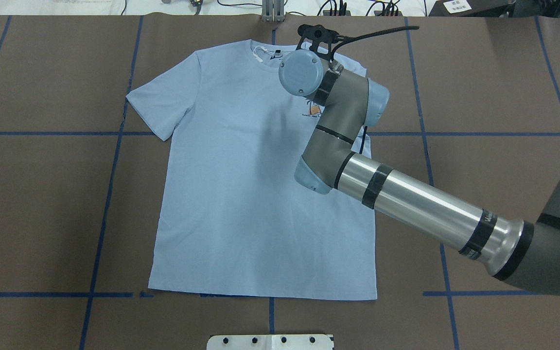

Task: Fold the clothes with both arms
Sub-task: 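Withdraw the right gripper away from the shirt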

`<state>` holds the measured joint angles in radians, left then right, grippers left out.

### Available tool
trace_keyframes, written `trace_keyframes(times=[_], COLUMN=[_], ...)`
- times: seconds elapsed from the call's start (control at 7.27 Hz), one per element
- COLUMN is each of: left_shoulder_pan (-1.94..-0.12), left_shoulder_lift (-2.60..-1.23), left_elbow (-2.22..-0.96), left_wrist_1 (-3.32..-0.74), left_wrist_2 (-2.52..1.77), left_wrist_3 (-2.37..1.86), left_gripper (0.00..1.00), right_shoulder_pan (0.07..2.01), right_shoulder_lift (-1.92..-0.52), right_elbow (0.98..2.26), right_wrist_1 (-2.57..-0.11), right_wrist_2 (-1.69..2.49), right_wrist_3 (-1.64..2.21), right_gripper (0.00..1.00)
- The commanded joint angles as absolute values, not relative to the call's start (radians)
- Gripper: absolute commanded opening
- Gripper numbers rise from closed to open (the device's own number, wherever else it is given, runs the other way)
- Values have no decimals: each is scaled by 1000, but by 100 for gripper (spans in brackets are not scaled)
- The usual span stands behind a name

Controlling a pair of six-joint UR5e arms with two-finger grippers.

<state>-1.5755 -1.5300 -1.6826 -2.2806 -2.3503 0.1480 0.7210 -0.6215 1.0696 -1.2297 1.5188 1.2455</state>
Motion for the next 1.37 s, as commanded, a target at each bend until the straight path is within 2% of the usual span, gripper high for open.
trace_keyframes(times=[0.0, 0.27, 0.41, 0.55, 0.69, 0.82, 1.24], left_shoulder_pan=[-1525, -1435, -1354, -1266, -1208, -1140, -982], left_shoulder_lift=[-1551, -1647, -1695, -1739, -1791, -1846, -2005], left_elbow=[-1680, -1677, -1669, -1645, -1593, -1530, -1251], left_wrist_1=[-2332, -2330, -2323, -2329, -2336, -2342, -2512], left_wrist_2=[-2353, -2312, -2259, -2196, -2121, -2047, -1877], left_wrist_3=[24, -307, -437, -597, -717, -777, -899], left_gripper=[100, 100, 97, 83, 70, 64, 64], right_shoulder_pan=[878, 1027, 1111, 1187, 1251, 1293, 1304], right_shoulder_lift=[-685, -866, -946, -1016, -1075, -1119, -1154], right_elbow=[1193, 1421, 1487, 1530, 1543, 1554, 1577], right_wrist_1=[-1323, -1387, -1382, -1382, -1379, -1376, -1374], right_wrist_2=[1809, 1979, 2087, 2174, 2237, 2267, 2266], right_wrist_3=[972, 742, 641, 529, 435, 366, 362], right_gripper=[100, 100, 100, 100, 100, 100, 100])
